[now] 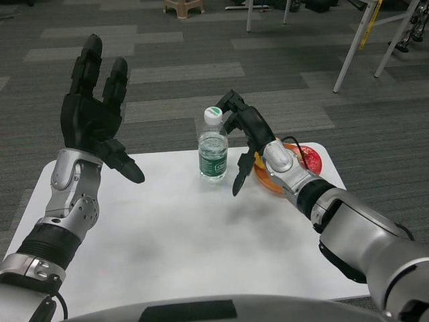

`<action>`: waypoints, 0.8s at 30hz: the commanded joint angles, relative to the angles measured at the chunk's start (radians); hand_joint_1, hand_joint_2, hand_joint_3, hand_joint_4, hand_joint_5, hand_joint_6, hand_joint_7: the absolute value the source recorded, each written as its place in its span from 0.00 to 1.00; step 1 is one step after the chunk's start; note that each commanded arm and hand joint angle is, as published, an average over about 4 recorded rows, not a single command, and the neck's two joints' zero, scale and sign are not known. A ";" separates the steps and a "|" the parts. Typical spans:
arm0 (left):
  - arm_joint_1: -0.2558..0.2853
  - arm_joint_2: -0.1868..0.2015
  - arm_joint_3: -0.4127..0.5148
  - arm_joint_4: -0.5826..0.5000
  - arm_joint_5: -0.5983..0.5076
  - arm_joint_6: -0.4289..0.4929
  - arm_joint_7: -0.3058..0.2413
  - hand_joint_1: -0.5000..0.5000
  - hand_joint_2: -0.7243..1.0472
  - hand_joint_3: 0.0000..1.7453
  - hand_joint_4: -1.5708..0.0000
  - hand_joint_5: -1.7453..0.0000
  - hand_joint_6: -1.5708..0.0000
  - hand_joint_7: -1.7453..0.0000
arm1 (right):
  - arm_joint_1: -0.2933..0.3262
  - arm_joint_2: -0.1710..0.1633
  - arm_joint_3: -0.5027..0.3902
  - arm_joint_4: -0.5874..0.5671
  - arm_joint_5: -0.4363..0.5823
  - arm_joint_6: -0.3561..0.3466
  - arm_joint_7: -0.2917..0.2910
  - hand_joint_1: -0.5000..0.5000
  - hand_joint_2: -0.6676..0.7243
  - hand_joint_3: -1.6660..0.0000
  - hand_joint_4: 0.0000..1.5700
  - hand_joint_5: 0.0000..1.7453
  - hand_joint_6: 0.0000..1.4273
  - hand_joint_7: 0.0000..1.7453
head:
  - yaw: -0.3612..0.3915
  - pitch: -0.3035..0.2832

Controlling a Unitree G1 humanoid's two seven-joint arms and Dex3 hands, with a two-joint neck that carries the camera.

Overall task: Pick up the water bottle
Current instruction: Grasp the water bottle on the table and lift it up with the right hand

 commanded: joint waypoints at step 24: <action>-0.009 -0.002 -0.004 0.005 0.000 -0.004 -0.002 0.02 0.00 0.05 1.00 1.00 1.00 1.00 | -0.037 0.007 0.063 0.034 0.006 0.009 0.006 0.04 0.86 1.00 0.00 0.00 0.00 0.20 | -0.007 -0.001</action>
